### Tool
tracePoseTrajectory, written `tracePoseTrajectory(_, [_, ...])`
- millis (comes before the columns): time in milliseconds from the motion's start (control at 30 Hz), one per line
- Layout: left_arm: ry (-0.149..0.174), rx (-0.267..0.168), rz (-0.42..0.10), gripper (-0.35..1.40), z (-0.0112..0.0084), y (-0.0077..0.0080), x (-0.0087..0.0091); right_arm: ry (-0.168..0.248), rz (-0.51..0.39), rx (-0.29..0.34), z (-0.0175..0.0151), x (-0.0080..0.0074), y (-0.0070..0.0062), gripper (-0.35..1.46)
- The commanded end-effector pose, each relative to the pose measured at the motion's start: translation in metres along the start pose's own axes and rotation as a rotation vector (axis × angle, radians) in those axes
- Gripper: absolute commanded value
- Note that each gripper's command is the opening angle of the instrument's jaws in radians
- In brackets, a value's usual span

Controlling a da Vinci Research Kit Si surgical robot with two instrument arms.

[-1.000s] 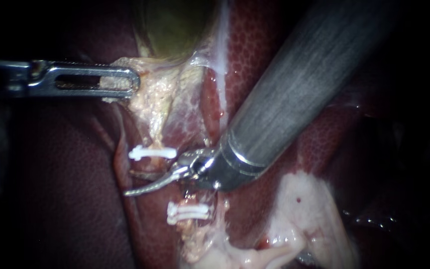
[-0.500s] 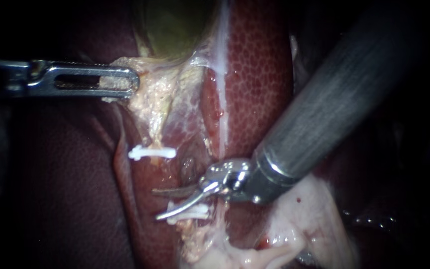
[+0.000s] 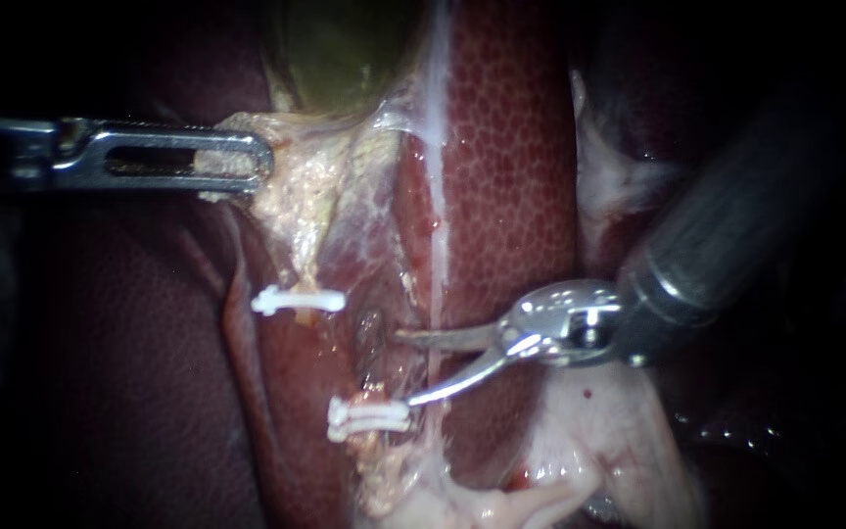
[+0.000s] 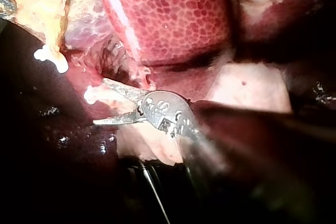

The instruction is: Go back from the cut left tube

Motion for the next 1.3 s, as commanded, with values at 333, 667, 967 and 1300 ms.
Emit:
tracePoseTrajectory(333, [0.000, 0.000, 0.000, -0.28, 0.0001, 0.0000, 0.0000, 0.003, -0.053, -0.083, -0.0050, 0.0027, -0.0006, 1.43])
tracePoseTrajectory(667, [-0.001, -0.001, 0.000, -0.28, 0.0003, 0.0000, 0.0000, 0.023, -0.094, -0.096, -0.0081, 0.0046, -0.0010, 1.43])
tracePoseTrajectory(967, [-0.006, -0.005, 0.010, -0.28, 0.0025, 0.0006, 0.0017, 0.021, -0.103, -0.098, -0.0084, 0.0048, -0.0010, 1.43])
tracePoseTrajectory(1300, [0.012, 0.006, 0.021, -0.28, 0.0065, 0.0010, 0.0035, 0.021, -0.103, -0.099, -0.0085, 0.0047, -0.0010, 1.43])
